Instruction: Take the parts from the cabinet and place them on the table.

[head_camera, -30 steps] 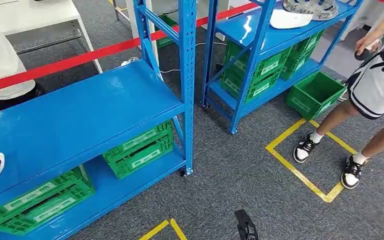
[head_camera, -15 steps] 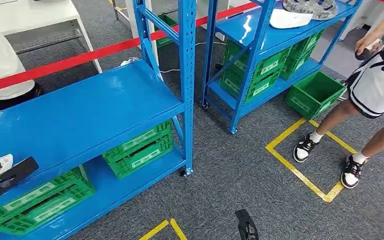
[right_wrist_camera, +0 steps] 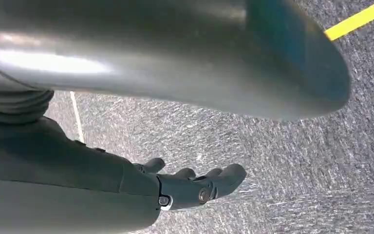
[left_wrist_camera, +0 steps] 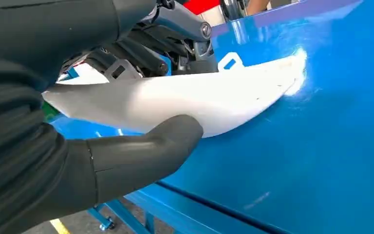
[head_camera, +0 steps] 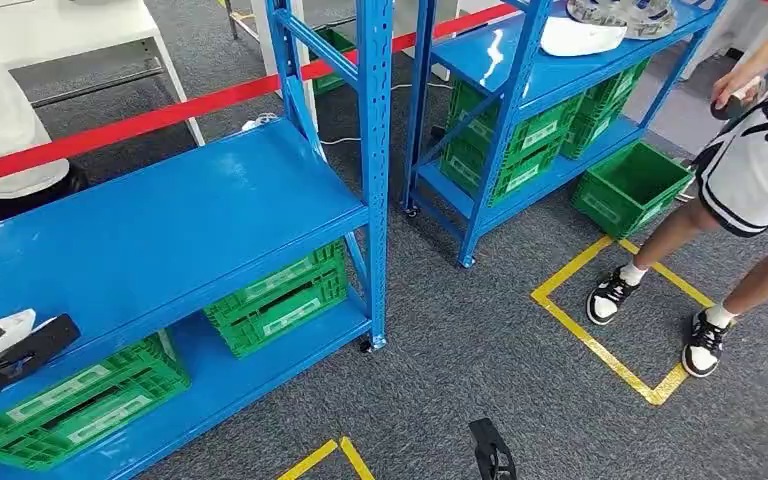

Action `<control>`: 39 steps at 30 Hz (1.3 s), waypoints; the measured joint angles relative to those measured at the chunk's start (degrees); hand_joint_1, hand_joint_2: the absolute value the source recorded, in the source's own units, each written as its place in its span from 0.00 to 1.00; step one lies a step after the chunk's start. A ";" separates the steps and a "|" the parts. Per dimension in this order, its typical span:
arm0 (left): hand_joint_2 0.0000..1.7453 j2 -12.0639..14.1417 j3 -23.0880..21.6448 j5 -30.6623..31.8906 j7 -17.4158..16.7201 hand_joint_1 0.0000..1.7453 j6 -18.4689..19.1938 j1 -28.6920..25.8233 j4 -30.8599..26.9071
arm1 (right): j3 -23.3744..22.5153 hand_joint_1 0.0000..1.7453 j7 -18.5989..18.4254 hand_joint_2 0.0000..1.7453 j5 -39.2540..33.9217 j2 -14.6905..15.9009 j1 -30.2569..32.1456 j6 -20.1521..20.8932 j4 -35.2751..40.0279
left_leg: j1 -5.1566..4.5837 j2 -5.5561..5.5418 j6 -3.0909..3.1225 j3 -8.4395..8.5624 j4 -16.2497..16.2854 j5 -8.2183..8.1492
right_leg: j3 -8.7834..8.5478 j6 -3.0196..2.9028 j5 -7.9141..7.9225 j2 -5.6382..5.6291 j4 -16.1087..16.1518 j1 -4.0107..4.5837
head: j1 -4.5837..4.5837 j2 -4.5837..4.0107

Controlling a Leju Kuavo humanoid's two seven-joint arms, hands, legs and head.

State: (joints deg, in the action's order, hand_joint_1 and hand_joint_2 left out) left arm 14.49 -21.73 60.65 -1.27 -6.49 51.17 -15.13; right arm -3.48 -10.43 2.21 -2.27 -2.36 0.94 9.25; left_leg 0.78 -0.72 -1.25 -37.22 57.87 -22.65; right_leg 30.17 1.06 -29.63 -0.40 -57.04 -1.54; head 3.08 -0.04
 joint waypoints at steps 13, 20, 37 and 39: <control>1.00 -0.75 8.71 -23.16 22.55 1.00 -9.11 -1.15 -2.30 | 0.00 0.00 0.13 0.00 0.17 0.00 -0.01 -0.09 0.00 | 0.02 -0.01 0.00 -0.04 0.00 0.01 | 0.15 0.00 -0.01 0.01 0.00 -0.06 | 0.00 0.00; 1.00 -3.52 18.14 -43.90 30.29 1.00 1.84 1.21 -12.84 | -0.04 0.00 0.15 0.00 -0.02 0.09 0.06 -0.55 0.00 | 0.02 -0.01 0.01 -0.07 0.02 0.01 | 0.14 0.05 0.04 0.00 0.00 -0.07 | 0.00 0.00; 1.00 -3.34 12.16 -76.28 24.04 1.00 0.63 -14.64 -69.73 | -1.20 0.00 0.13 0.00 -0.61 0.13 0.41 -0.90 0.00 | -0.47 0.04 1.02 0.12 0.41 -0.46 | -0.38 1.10 0.19 -0.06 0.50 -0.60 | -0.06 0.00; 1.00 -3.56 11.50 -76.11 24.02 1.00 0.66 -15.30 -71.48 | -1.42 0.00 0.15 0.00 -0.65 0.37 0.37 -0.94 0.00 | 0.09 0.52 1.66 0.99 -1.22 0.29 | -0.11 1.07 -1.26 0.12 -0.83 -0.31 | 0.15 0.00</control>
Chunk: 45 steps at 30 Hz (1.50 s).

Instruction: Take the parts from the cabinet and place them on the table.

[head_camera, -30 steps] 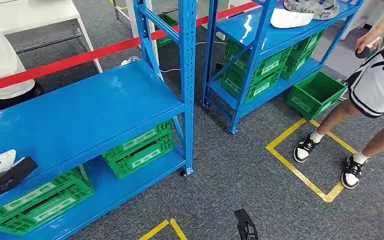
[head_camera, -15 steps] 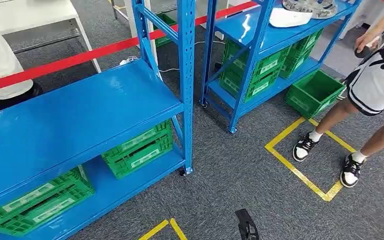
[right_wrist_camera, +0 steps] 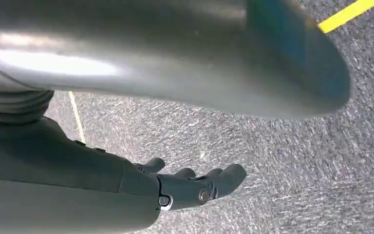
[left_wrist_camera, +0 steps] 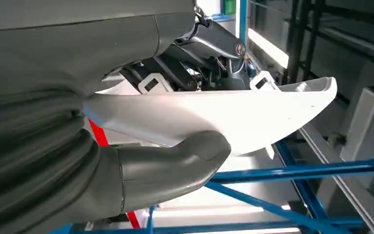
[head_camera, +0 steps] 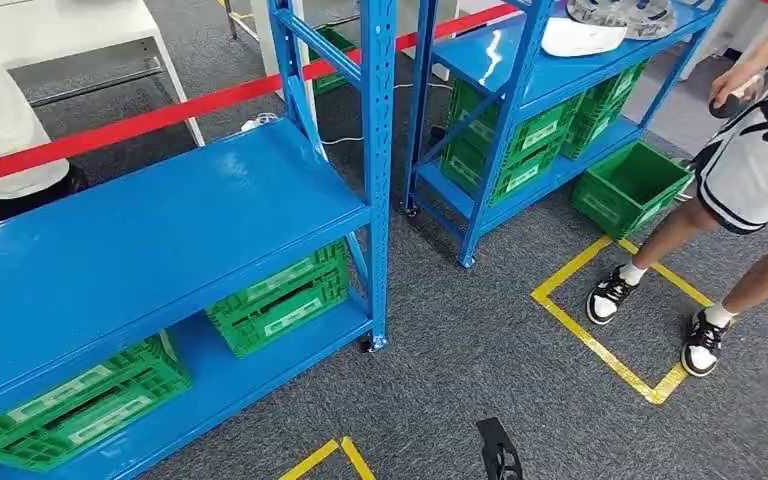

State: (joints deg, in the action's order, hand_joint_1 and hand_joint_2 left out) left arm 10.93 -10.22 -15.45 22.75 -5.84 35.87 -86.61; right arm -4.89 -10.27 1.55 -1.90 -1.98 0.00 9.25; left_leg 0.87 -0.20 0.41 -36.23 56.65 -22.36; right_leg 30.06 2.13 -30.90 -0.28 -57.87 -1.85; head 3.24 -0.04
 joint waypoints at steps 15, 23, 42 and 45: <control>1.00 -0.33 -2.63 1.40 -0.11 1.00 0.39 -2.93 -3.01 | -0.87 0.00 -0.02 0.00 -0.81 0.00 -0.13 -0.02 0.00 | 0.24 -0.16 -3.43 -3.45 2.71 0.92 | 2.00 -3.24 1.05 -0.23 -2.47 0.08 | 0.37 -0.02; 1.00 -0.57 -3.20 3.15 -0.24 1.00 0.39 -4.07 -3.25 | -1.16 0.00 -0.02 0.00 -0.98 -0.02 -0.01 -0.05 0.00 | -0.20 -0.03 -2.59 -0.40 12.71 -6.94 | 7.27 -3.76 5.04 -0.12 -2.69 1.00 | 0.22 0.00; 1.00 2.01 -1.80 4.42 -0.52 1.00 1.31 -8.02 -7.44 | -1.31 0.00 0.29 0.00 0.70 -0.39 -0.29 0.96 0.00 | -1.26 0.42 -0.77 -2.19 2.78 0.14 | -0.42 -2.10 -0.66 -0.10 -1.85 1.26 | 0.39 0.00; 1.00 1.99 -1.78 4.88 -0.59 1.00 1.57 -8.12 -7.44 | -1.31 0.00 0.05 0.00 0.54 -0.48 -0.26 0.96 0.00 | -1.12 0.20 -1.83 -2.42 2.20 1.79 | 0.71 -3.29 0.51 0.10 -1.00 1.11 | 0.39 0.00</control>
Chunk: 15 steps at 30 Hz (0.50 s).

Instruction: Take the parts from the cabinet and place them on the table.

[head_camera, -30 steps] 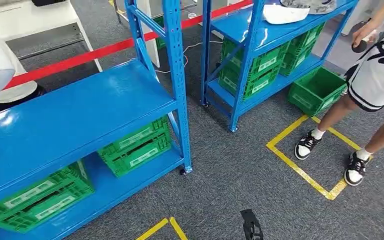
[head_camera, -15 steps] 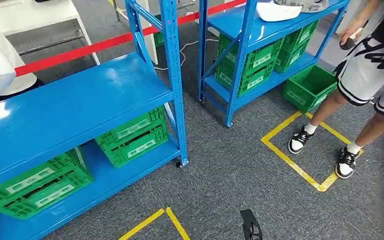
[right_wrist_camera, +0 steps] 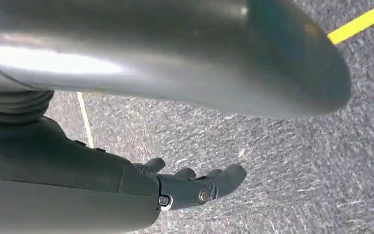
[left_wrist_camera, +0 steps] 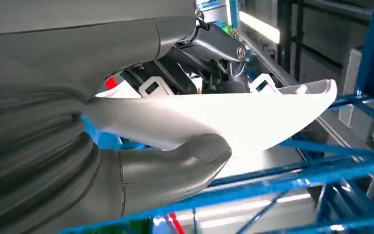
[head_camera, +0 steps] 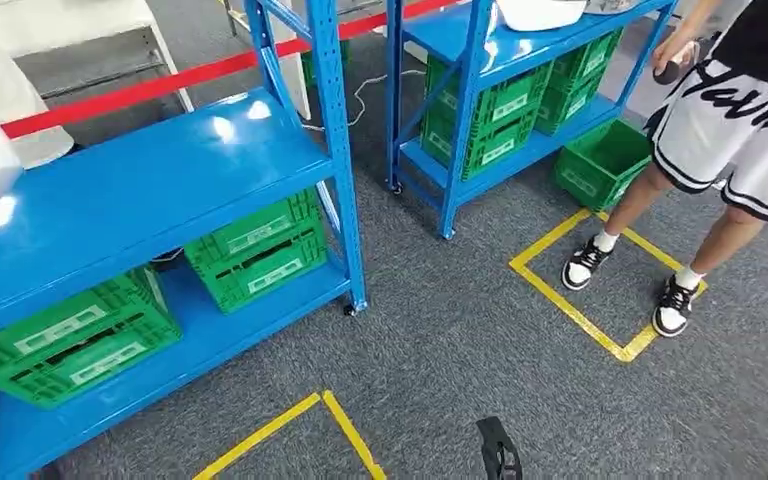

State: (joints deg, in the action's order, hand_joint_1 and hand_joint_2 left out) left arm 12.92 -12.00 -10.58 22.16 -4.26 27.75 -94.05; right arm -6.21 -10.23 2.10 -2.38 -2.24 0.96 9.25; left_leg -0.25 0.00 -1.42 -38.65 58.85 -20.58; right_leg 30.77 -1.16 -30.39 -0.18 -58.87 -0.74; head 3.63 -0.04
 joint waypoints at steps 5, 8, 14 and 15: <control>1.00 -0.09 0.04 0.66 -0.42 1.00 0.24 0.66 0.94 | -0.02 0.00 0.33 0.00 -0.70 -0.33 -0.08 -0.11 0.00 | 0.71 -0.13 -1.35 -3.14 14.22 -13.63 | 3.56 -0.75 3.64 0.34 0.03 -0.22 | -0.13 0.00; 1.00 -0.09 -0.11 0.81 -0.68 1.00 0.70 1.74 2.08 | -0.07 0.00 0.44 0.00 -0.92 -0.39 -0.09 -0.11 0.00 | 0.86 -0.11 -1.42 0.65 14.06 -9.12 | 6.61 -0.33 5.73 0.37 -0.35 -0.29 | -0.11 0.00; 1.00 0.00 -0.33 0.79 -0.50 1.00 0.87 3.34 3.02 | -0.07 0.00 0.44 0.00 -0.90 -0.50 -0.05 0.07 0.02 | 0.06 -0.31 0.58 10.41 -0.69 -10.77 | 8.07 1.73 9.26 0.21 0.15 -0.36 | -0.48 0.00; 1.00 0.00 -0.35 0.63 -0.50 1.00 0.87 3.34 3.08 | -0.07 0.00 0.44 0.00 -0.90 -0.50 0.04 0.09 0.00 | 0.12 -0.26 1.26 10.03 -0.95 -10.05 | 8.20 2.30 9.88 0.10 0.51 -0.29 | -0.50 0.00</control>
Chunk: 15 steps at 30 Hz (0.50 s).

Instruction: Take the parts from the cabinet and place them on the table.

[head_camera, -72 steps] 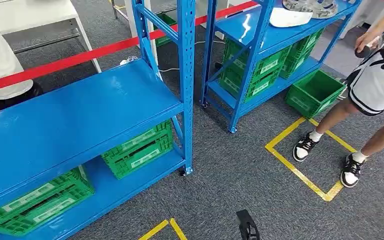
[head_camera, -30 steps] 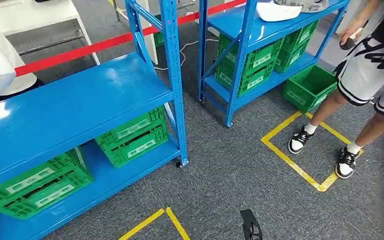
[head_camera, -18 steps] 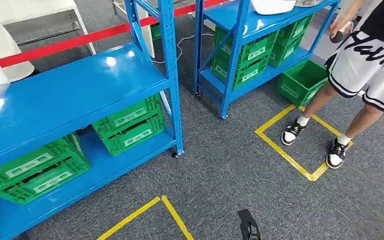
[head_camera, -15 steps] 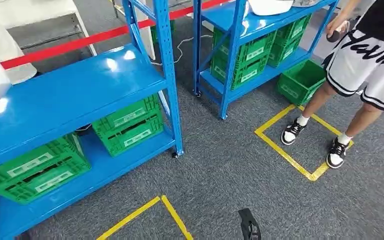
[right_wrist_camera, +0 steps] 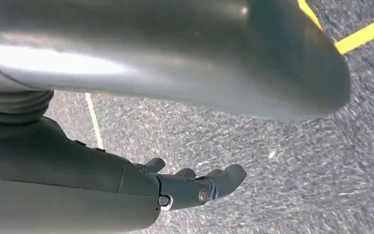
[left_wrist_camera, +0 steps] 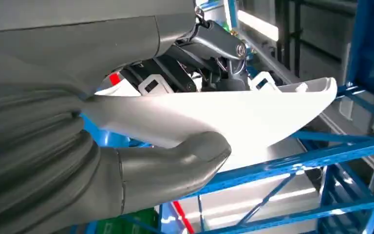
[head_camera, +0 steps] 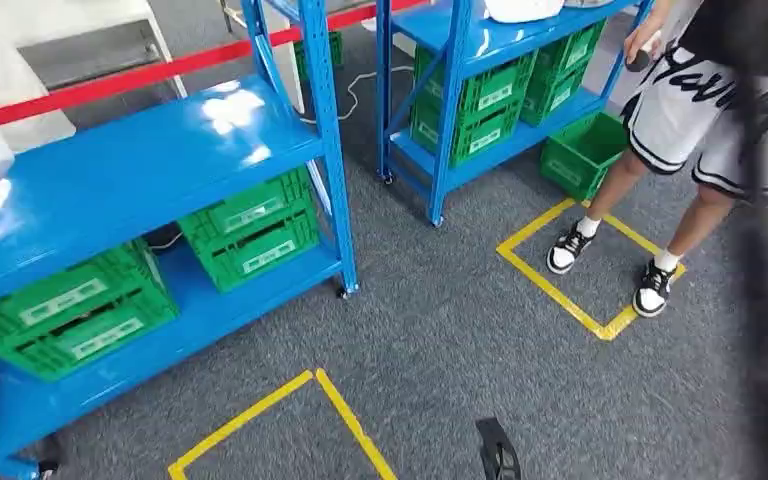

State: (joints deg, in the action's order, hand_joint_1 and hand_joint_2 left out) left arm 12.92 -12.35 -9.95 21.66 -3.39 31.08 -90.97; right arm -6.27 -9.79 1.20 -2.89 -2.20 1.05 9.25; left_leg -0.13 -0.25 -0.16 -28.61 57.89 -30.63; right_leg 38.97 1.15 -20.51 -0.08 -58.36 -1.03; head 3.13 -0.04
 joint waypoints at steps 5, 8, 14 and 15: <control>1.00 0.28 -0.04 -0.57 0.13 1.00 -0.07 -0.02 0.39 | 0.02 0.00 0.07 0.00 0.61 -0.13 0.10 0.02 0.00 | 0.09 0.49 1.51 -3.94 0.03 3.84 | 4.37 0.77 -13.76 -0.08 -14.82 -0.10 | 0.15 0.00; 1.00 0.85 -0.04 -1.20 0.41 1.00 -0.22 -0.92 0.46 | 0.02 0.00 0.04 0.00 1.01 -0.13 0.07 0.02 0.00 | -0.07 0.47 1.24 -7.24 0.67 5.87 | 1.28 0.48 -9.69 -0.06 -16.34 0.08 | 0.18 0.00; 1.00 0.98 -0.04 -1.33 0.77 1.00 -0.28 -1.31 -0.09 | 0.02 0.00 0.37 0.00 1.18 -0.11 -0.16 -0.02 0.04 | -0.07 0.55 -0.38 -9.73 1.25 8.86 | -9.31 -1.34 -10.58 -0.17 -0.64 0.87 | 0.35 -0.02; 1.00 0.87 -0.09 -1.20 0.63 1.00 -0.28 -1.38 -0.11 | 0.02 0.00 0.37 0.00 1.14 -0.13 -0.10 -0.02 0.04 | -0.19 0.49 -0.80 -9.79 0.93 9.52 | -8.76 -1.84 -9.87 -0.14 -0.31 0.79 | 0.37 0.00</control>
State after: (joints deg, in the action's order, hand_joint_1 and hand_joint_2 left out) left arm 13.79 -12.44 -11.15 22.29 -3.67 29.70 -91.08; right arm -6.25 -9.42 2.34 -3.02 -2.30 1.03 9.29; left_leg -0.32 0.23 -0.96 -38.40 58.82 -21.11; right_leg 30.21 -0.69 -30.38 -0.22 -58.67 -0.24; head 3.50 -0.04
